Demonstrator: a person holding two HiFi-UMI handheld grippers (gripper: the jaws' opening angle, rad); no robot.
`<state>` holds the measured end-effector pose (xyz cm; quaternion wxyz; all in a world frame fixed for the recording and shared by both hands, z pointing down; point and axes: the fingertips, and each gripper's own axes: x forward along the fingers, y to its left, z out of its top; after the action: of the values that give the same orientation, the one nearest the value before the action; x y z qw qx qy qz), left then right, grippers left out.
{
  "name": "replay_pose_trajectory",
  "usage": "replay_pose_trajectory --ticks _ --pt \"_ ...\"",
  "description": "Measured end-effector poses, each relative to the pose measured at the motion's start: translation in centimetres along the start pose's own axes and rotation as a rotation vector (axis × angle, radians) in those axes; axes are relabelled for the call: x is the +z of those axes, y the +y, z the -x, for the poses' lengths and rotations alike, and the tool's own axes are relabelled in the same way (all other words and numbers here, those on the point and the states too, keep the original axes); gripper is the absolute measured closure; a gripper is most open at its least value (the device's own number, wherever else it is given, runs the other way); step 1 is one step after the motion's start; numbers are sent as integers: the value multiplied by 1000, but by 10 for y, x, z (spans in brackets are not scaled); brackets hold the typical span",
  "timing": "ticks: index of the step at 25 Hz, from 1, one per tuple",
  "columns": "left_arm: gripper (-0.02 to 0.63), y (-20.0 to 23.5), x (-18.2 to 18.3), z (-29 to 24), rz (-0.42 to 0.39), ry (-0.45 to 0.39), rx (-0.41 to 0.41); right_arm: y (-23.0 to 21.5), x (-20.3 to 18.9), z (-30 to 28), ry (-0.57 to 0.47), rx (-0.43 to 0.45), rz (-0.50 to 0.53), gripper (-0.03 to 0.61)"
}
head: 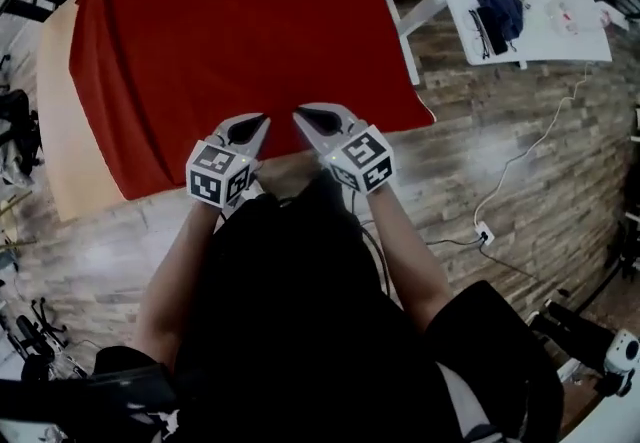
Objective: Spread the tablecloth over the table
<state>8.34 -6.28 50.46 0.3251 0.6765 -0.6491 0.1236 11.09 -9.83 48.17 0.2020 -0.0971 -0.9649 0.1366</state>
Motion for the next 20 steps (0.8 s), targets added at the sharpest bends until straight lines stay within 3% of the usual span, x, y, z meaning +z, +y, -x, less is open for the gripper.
replay_pose_trajectory --ticks 4,9,12,15,20 --pt "607 60 -30 91 80 -100 82 85 24 -79 6 89 69 563" --pt "607 142 -96 203 242 -193 326 186 33 -166 74 267 173 563" --pt "604 184 -144 258 300 -210 475 236 27 -208 125 344 238 563" --pt "485 214 -196 297 394 -214 593 271 18 -238 179 396 275 565" --pt "449 240 -273 324 544 -159 698 308 2 -267 283 492 326 565"
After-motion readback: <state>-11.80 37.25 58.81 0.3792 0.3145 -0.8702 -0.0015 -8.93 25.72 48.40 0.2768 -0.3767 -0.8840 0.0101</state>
